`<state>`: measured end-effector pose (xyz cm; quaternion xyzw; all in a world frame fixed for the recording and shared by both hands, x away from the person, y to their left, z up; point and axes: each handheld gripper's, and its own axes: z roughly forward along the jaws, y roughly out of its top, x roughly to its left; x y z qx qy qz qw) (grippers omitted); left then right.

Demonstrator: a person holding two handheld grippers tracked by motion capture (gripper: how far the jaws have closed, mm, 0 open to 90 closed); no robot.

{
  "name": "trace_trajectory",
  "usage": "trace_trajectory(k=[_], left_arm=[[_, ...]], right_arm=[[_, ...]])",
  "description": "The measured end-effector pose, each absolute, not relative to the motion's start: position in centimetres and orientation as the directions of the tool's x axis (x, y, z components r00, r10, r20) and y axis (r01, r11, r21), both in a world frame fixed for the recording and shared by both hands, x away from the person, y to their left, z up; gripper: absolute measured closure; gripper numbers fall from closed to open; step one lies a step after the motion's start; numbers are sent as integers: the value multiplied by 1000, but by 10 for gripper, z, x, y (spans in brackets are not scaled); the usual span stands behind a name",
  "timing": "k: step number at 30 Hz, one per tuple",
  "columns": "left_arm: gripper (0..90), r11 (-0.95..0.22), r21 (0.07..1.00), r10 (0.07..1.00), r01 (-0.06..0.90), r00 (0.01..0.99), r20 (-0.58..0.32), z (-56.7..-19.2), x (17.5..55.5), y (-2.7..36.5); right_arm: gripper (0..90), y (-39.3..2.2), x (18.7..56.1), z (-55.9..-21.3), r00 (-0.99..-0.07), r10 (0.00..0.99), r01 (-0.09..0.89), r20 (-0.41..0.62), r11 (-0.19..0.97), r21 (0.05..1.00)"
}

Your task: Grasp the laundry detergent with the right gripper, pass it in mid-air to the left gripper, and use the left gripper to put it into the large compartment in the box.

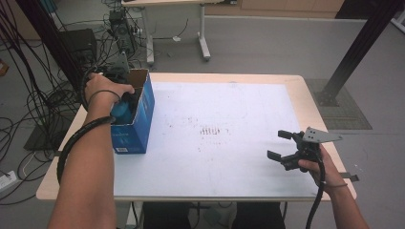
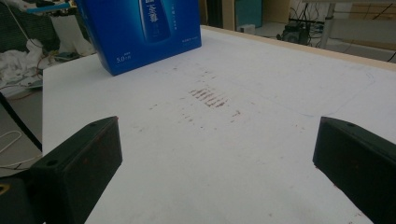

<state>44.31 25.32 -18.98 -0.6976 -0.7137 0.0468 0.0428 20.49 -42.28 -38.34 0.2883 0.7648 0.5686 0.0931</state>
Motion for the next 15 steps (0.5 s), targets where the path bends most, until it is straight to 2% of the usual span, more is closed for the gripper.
trace_trajectory(k=[15], left_arm=[[378, 34, -144, 999, 989, -33, 7, -202, 443, 251]], right_arm=[[14, -425, 203, -384, -815, 549, 333, 185, 183, 925]])
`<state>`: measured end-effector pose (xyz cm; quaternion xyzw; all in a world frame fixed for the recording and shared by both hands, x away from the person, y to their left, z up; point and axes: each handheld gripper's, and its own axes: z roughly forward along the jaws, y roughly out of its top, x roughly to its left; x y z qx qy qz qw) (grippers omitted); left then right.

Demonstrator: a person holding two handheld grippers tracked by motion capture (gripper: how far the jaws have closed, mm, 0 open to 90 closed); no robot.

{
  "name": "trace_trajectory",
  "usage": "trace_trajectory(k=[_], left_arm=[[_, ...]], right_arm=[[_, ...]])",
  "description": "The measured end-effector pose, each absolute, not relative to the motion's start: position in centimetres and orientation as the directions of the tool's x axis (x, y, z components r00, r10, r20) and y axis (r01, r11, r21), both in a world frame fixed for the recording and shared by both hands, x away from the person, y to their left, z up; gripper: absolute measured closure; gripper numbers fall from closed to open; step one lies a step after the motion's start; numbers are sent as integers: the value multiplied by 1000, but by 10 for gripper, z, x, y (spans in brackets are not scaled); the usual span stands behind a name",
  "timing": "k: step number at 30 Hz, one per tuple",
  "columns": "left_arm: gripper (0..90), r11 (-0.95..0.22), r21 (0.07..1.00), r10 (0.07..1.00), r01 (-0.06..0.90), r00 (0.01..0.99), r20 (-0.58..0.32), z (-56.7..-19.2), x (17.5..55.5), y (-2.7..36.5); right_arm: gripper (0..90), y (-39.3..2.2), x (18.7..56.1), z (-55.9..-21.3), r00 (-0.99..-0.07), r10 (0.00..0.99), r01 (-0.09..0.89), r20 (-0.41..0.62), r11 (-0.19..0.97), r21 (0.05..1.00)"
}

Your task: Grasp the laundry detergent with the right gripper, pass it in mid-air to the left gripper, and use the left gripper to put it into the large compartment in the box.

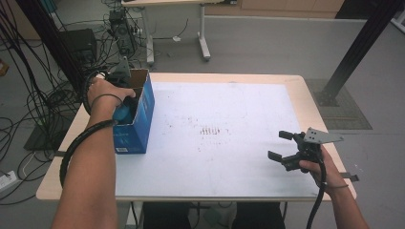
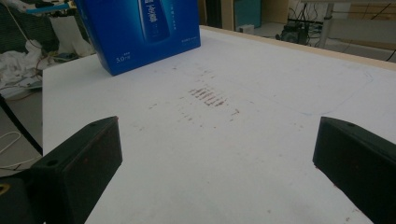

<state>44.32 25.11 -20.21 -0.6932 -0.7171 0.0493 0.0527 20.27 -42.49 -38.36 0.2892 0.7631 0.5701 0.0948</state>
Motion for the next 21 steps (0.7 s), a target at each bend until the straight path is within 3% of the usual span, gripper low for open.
trace_trajectory(k=[21], left_arm=[[377, 48, -141, 999, 989, -47, 7, -204, 442, 251]], right_arm=[[14, -425, 202, -385, -814, 549, 334, 190, 176, 926]])
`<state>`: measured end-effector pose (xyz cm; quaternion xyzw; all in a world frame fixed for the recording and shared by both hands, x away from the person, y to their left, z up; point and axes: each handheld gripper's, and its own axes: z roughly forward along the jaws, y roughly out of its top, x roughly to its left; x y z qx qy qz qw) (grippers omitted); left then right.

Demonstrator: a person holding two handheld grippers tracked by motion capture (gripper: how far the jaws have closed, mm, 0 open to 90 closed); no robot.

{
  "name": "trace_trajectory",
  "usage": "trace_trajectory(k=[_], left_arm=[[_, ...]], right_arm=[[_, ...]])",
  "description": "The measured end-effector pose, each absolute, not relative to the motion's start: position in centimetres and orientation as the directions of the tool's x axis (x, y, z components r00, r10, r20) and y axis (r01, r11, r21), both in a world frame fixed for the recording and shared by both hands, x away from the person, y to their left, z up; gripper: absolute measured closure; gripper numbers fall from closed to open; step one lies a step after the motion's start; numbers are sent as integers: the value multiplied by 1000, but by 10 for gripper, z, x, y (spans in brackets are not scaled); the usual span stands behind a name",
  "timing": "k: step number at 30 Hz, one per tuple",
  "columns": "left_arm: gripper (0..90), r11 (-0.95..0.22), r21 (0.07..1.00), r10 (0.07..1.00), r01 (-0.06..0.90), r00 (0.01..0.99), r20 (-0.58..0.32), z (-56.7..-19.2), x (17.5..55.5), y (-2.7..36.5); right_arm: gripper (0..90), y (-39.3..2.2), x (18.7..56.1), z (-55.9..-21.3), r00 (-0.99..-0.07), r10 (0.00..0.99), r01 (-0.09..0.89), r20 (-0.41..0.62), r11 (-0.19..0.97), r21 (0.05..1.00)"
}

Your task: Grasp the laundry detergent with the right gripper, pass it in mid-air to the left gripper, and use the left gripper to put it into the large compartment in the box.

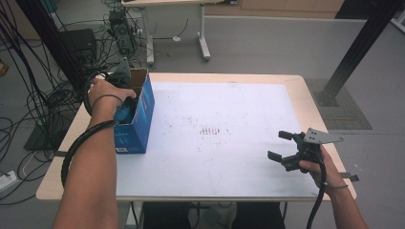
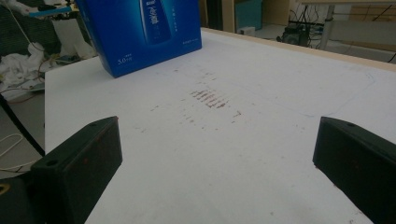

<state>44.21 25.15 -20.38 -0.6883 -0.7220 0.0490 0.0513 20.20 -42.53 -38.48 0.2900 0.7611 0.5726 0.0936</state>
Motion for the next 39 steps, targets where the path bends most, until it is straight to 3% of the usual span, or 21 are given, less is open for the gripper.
trace_trajectory(k=[39], left_arm=[[377, 49, -153, 999, 987, -49, 7, -204, 444, 251]], right_arm=[[14, -427, 205, -385, -814, 549, 327, 187, 168, 930]])
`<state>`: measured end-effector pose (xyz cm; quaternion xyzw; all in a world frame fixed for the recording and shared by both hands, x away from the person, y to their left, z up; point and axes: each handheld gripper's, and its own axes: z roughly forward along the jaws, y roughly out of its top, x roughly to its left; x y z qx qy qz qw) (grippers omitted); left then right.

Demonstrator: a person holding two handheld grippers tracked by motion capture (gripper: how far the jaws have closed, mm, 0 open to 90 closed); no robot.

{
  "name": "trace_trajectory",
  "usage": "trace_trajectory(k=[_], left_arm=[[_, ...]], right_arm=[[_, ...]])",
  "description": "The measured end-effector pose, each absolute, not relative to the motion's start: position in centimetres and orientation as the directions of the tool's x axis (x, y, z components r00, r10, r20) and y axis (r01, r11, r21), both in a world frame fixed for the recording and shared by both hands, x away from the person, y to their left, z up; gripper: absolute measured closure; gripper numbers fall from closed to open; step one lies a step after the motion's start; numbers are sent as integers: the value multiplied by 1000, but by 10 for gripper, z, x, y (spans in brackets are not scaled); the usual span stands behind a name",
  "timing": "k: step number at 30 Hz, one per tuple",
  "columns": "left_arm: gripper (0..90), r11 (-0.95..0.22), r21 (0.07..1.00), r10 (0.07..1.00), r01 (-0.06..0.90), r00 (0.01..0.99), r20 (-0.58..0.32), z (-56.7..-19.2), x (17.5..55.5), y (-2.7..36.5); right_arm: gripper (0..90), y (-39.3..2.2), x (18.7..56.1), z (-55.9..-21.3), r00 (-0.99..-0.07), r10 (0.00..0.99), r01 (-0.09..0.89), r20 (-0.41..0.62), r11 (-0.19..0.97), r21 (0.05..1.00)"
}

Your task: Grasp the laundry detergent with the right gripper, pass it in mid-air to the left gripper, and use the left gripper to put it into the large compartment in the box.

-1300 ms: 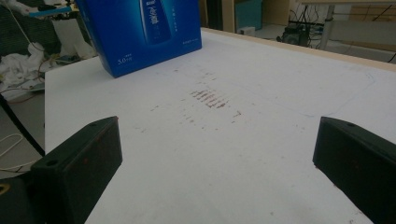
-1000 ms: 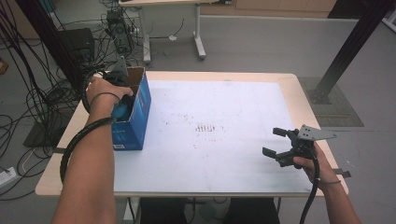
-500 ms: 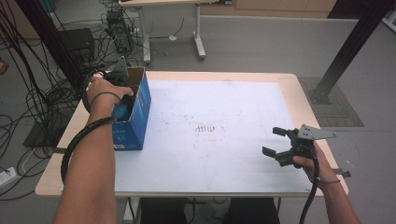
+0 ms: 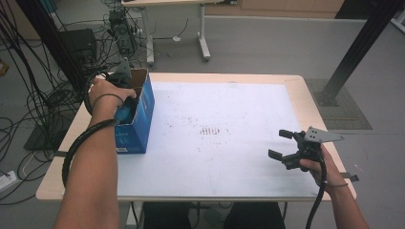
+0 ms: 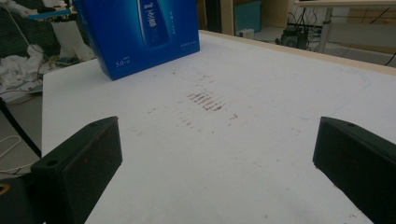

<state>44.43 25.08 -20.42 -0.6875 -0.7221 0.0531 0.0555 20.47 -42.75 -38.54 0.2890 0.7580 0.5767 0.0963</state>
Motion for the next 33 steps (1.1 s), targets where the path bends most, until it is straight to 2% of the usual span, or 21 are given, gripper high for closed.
trace_trajectory(k=[33], left_arm=[[377, 53, -151, 999, 987, -52, 11, -204, 442, 249]], right_arm=[[14, -429, 204, -385, -814, 549, 326, 189, 163, 931]])
